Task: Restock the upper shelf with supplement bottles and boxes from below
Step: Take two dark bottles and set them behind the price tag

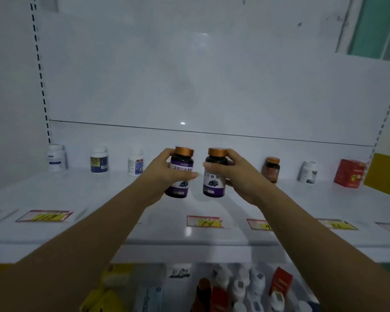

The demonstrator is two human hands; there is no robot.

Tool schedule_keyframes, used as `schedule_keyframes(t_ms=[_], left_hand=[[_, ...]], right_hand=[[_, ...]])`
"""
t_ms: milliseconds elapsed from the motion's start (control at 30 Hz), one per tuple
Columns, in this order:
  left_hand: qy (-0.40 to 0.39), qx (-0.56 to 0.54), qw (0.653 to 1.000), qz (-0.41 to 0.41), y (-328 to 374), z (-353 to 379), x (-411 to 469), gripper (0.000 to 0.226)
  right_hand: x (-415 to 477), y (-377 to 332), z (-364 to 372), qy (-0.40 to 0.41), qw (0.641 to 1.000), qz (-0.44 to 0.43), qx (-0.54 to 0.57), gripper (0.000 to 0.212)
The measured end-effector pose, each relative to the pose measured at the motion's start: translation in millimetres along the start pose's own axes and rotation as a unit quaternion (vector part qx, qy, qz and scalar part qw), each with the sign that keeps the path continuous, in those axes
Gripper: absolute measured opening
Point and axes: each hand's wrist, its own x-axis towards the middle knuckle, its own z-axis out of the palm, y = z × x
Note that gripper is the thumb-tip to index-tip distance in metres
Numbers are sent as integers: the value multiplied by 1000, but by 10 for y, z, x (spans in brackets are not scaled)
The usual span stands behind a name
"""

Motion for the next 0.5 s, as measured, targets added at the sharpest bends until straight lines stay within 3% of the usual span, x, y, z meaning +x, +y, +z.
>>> schedule_keyframes(t_ms=[100, 367, 500], left_hand=[[25, 38, 999, -21, -86, 58, 398, 61], [92, 101, 989, -49, -448, 111, 1082, 66], [109, 150, 981, -48, -606, 150, 1269, 70]], right_hand=[[429, 159, -72, -3, 997, 0, -80, 47], [1192, 541, -82, -8, 985, 57, -164, 50], [1422, 670, -73, 21, 968, 62, -242, 27]])
